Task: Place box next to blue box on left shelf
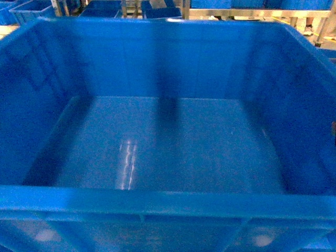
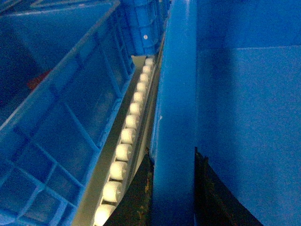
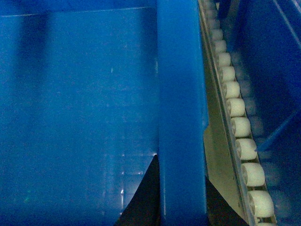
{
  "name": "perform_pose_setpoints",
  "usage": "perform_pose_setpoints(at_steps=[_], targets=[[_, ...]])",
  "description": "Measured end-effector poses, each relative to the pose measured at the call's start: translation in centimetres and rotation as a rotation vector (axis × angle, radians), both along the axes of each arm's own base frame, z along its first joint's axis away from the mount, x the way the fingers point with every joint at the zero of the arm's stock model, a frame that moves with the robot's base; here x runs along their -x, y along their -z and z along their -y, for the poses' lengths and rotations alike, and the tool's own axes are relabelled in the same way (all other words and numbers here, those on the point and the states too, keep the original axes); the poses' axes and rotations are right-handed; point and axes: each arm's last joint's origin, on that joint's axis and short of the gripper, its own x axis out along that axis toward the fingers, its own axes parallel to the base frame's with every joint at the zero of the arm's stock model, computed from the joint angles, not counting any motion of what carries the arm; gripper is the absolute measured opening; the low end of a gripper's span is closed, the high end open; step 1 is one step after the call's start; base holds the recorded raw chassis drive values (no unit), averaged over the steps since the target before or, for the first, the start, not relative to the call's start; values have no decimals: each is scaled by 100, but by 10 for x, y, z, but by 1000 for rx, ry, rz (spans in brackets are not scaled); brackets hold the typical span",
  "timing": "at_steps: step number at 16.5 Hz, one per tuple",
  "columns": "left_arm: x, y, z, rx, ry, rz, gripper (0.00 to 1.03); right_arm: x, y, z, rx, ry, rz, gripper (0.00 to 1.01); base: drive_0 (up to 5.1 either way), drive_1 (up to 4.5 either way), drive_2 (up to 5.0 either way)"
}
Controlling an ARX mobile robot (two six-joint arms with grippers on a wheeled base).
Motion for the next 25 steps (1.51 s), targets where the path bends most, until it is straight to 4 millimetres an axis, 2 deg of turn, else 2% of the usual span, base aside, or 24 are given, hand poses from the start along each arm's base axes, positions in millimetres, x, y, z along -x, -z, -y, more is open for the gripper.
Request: perform_pose_setpoints(at_steps=[2,3,4,8,12,13,18,19,20,22,23,24,25], targets=[[-8,23,0,19,-19,-84,15,-6,19,-2,9,0,-31,8,0,0,0],[-13,23,1,25,-28,-124,15,-7,20,-3,17,3,-39,8,0,0,0],[-13,24,0,33,-41,-125,20,-6,21,-2,20,5,-59,18,0,0,0],[-13,27,-2,22,-151,-113,68,-7,18,-5,2,-1,10,64,0,0,0],[-13,27,-5,5,-188,-110,99,-7,15,-5,3,-4,35,95,0,0,0],[-13,27,-5,6,-189,-110,100,-7,15,-5,2,-4,35,100,0,0,0],[-13,27,-5,6,-187,-110,98,-7,15,-5,3,-4,35,98,0,0,0],[-15,29,-7,26,-160,-57,96,-8,16,-5,6,-2,87,97,0,0,0],[-16,40,-13,91,-81,57,89,-9,22,-4,17,18,239,90,0,0,0],[-2,43,-21,159,86,253,73,6,34,11,47,28,423,74,0,0,0],[18,49,-22,168,168,307,62,20,32,23,70,40,530,63,0,0,0],[25,49,-21,165,198,338,55,26,29,28,76,42,584,56,0,0,0],[29,41,-21,169,233,384,42,32,23,33,80,32,632,45,0,0,0]])
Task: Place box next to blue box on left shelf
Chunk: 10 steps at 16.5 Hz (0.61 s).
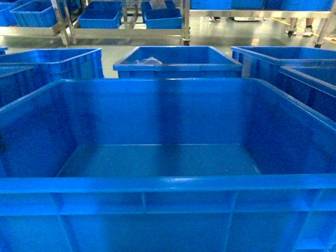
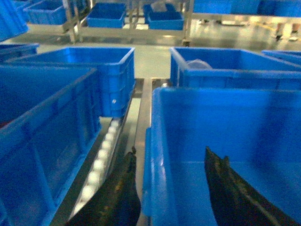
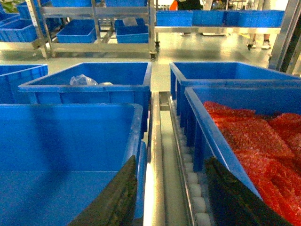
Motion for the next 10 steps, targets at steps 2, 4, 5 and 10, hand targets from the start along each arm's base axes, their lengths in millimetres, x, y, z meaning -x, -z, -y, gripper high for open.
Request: perform_pose_setpoints(at_steps=[2,4,5,10], targets=[[12,-3,-11,-1,5,21,22,13,3,9,9,-2,40,23,0,0,0],[27,2,-12,-1,-1,-11,3,27,20,18,37,-5,-46,1,0,0,0],[31,0,-11,-1,5,-2,3,31,17,20,34,-4,-26,2,0,0,0],[57,-5,-11,-1,5,19,3,57,9,40,30,3,4,2,0,0,0]])
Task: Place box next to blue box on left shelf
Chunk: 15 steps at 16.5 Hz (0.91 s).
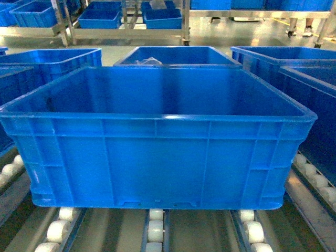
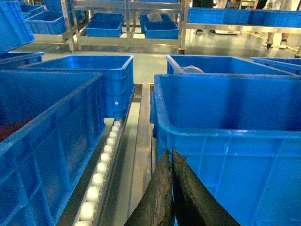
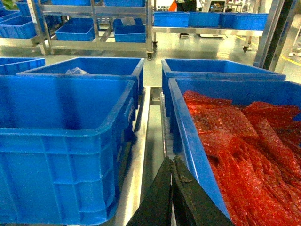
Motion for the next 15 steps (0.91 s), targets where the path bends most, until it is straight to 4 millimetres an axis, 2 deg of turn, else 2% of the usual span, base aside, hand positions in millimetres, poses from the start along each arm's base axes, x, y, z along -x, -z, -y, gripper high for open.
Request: perform_pose_setpoints(at_steps=[9,15], targets=[[23,-6,0,0,0,19,3,22,-5,-1,0,-6,16,2,0,0,0],[26,-6,0,0,0,21,3,26,-5,-1,0,-6,15,2,0,0,0]])
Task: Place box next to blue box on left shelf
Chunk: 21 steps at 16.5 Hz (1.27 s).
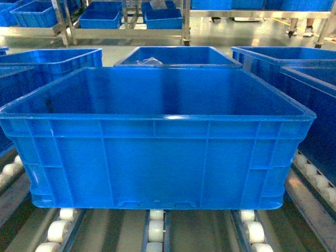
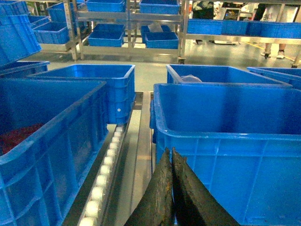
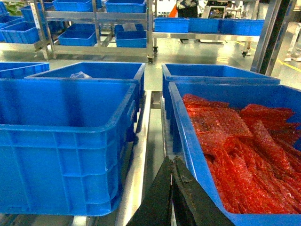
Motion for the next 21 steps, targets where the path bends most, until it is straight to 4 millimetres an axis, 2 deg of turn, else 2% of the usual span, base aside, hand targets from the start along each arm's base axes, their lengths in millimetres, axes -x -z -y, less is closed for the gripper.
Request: perform_pose_setpoints(at_steps=[9,11,12,17,18,19,20,21], targets=[[4,1,0,0,0,-3,3,4,0,0,0,0,0,2,0,0,0],[14,7,0,0,-1,-51,3,14,6,0,0,1,-32,2,0,0,0],[15,1,0,0,-3,5,3,15,1,0,0,0,10,2,0,0,0],[15,5,0,0,0,-20,3,15,4,0,0,-1,-10,2,0,0,0],[15,5,0,0,0,-20,13,15,4,0,1,-1,-10,12,0,0,0],[15,5,0,0,0,-20,38,15,4,0,1,-1,-10,37,0,0,0],[15,5,0,0,0,-20,78,15,4,0,1,-1,-10,76,0,0,0],[15,5,0,-3,0,-20,97,15,4,0,1,-1,-10,97,0,0,0]])
